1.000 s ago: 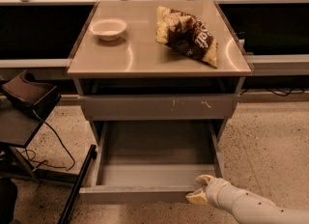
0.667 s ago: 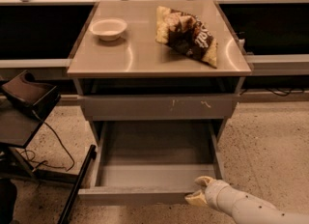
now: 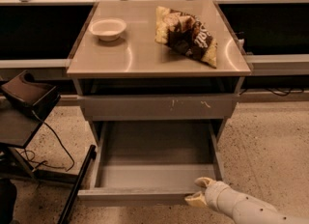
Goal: Open middle drawer
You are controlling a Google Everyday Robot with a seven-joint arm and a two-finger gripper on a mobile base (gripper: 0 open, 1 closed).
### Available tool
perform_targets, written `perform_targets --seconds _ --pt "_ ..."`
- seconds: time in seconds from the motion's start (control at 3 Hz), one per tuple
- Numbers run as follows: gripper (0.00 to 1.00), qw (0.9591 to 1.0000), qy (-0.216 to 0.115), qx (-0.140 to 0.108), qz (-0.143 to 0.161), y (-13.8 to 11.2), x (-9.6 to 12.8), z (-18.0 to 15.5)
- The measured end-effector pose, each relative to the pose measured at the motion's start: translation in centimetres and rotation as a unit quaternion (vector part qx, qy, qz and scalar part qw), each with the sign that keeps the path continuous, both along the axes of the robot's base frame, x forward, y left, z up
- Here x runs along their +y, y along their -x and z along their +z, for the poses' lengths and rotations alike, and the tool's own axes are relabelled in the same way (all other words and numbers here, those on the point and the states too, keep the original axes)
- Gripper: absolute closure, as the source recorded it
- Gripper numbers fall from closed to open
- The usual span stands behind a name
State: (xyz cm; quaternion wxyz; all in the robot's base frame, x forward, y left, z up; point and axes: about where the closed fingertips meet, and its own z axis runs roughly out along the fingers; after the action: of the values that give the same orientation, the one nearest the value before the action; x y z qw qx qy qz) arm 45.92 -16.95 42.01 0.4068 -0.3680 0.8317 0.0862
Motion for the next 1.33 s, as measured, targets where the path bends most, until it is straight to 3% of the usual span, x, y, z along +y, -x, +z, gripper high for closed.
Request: perform_targets --seconds 0.67,1.33 --pt "1.00 1.0000 -0.003 -0.005 0.008 0.58 0.25 0.03" --pt "0.58 1.0000 -0.003 -0.005 0.008 0.57 0.26 0.03"
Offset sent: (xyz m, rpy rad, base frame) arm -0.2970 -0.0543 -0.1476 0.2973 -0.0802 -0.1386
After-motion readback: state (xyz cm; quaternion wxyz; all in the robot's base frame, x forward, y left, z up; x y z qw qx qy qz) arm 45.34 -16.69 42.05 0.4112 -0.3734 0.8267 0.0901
